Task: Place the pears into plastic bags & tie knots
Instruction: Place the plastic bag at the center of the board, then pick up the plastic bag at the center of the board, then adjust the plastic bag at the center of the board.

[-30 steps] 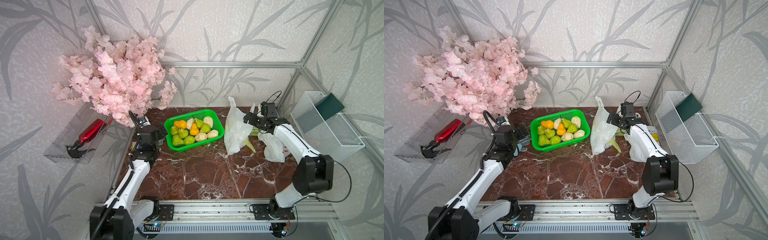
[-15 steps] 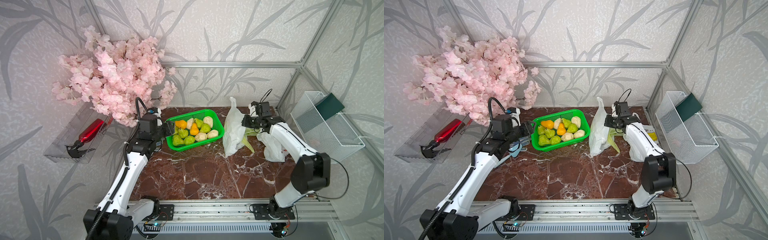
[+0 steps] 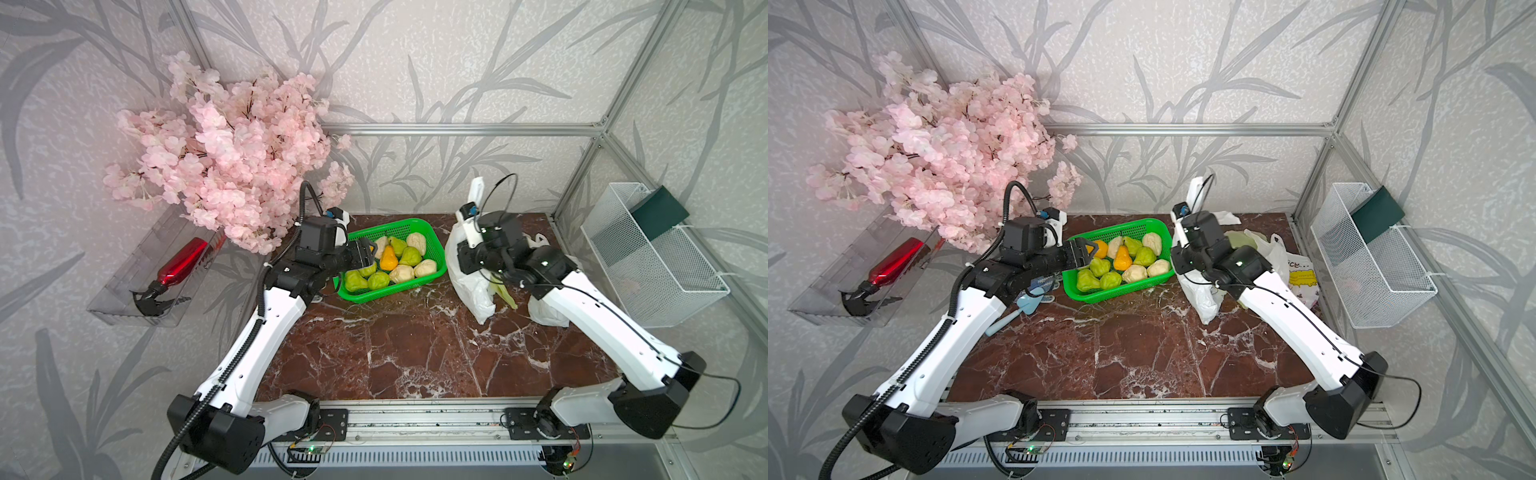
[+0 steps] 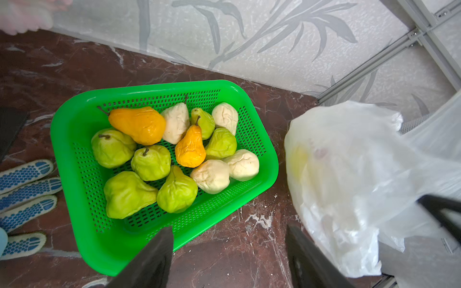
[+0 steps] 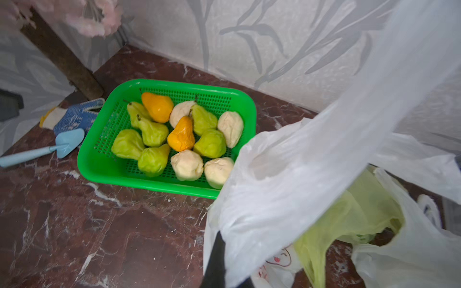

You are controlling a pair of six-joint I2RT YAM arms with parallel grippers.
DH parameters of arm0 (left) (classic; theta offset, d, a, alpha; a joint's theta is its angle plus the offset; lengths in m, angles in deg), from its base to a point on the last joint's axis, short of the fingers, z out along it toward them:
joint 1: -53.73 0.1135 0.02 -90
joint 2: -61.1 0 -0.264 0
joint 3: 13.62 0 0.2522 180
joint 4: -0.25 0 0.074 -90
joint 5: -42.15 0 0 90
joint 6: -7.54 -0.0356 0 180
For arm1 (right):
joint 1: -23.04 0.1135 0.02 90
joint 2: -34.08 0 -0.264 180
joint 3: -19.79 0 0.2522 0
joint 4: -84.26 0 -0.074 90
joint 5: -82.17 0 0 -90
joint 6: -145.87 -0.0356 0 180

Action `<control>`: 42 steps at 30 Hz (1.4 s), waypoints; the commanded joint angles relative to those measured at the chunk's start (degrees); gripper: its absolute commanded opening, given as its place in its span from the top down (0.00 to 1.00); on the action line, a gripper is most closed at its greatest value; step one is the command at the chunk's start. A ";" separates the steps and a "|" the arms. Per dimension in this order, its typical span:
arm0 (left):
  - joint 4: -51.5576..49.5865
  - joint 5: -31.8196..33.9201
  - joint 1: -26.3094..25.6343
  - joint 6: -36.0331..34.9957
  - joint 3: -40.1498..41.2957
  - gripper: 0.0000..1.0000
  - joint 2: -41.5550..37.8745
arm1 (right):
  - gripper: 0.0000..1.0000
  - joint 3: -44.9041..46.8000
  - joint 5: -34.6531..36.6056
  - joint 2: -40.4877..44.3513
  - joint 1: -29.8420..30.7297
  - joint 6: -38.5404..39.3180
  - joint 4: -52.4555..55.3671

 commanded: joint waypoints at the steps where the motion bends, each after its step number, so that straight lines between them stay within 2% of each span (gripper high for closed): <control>1: -1.16 -5.64 5.42 5.07 0.57 0.27 -1.29 | 0.92 0.84 0.61 -8.94 7.19 -7.17 -3.24; 3: -0.83 -8.24 9.33 6.96 1.90 0.28 -1.71 | 0.84 -2.13 -1.21 -15.12 10.99 -8.39 -5.42; 5: -1.83 -8.30 12.79 7.05 2.93 0.28 -2.25 | 0.66 -6.22 -11.75 -21.47 11.32 -11.23 -4.93; 8: -4.82 -7.50 16.00 5.42 3.27 0.28 -2.11 | 0.43 -6.57 -25.49 -20.62 9.57 -12.24 -6.14; 10: -5.19 -7.47 15.84 4.26 3.47 0.28 -1.60 | 0.37 -3.89 -30.99 -16.51 7.07 -13.18 -7.63; 13: -2.49 -8.48 12.26 4.63 5.01 0.22 -1.01 | 0.35 3.17 -34.19 -8.18 0.49 -17.27 -11.04; 17: 2.53 -7.92 3.56 8.06 7.35 0.11 -0.70 | 0.35 8.58 -30.40 -1.92 -6.94 -15.86 -7.12; 21: 3.43 -6.97 -1.66 11.11 7.95 0.07 0.71 | 0.34 11.79 -23.47 0.47 -11.55 -15.53 -5.24; 24: 1.96 -2.29 -5.54 10.12 6.90 0.02 1.93 | 0.34 10.44 -17.40 -2.60 -11.97 -14.89 -4.56; 29: 4.10 2.69 -7.55 9.06 5.69 0.01 6.49 | 0.28 6.35 -2.52 -10.81 -12.54 -12.03 -2.76; 31: 8.39 2.54 -7.97 9.28 6.18 0.02 8.51 | 0.29 6.75 -2.67 -12.26 -12.91 -13.04 -0.33; 33: 14.83 0.29 -8.66 9.99 7.10 0.09 10.87 | 0.30 11.50 -6.16 -11.73 -13.17 -14.04 -4.80; 36: 25.05 -1.85 -10.04 10.39 8.22 0.27 14.18 | 0.32 17.88 -11.04 -12.21 -16.95 -16.49 -13.40; 37: 28.20 -2.72 -10.20 10.40 8.39 0.36 15.16 | 0.32 18.22 -12.32 -13.23 -19.04 -16.90 -14.24; 39: 31.64 -4.23 -10.27 9.57 8.27 0.67 16.54 | 0.33 17.89 -12.89 -15.18 -22.78 -16.49 -14.08; 41: 29.10 -4.68 -10.15 5.32 6.57 0.98 16.85 | 0.33 16.32 -9.56 -17.55 -26.43 -15.63 -10.96; 42: 26.12 -4.79 -10.09 2.56 5.30 1.00 16.33 | 0.33 15.81 -8.51 -17.70 -27.76 -15.16 -9.84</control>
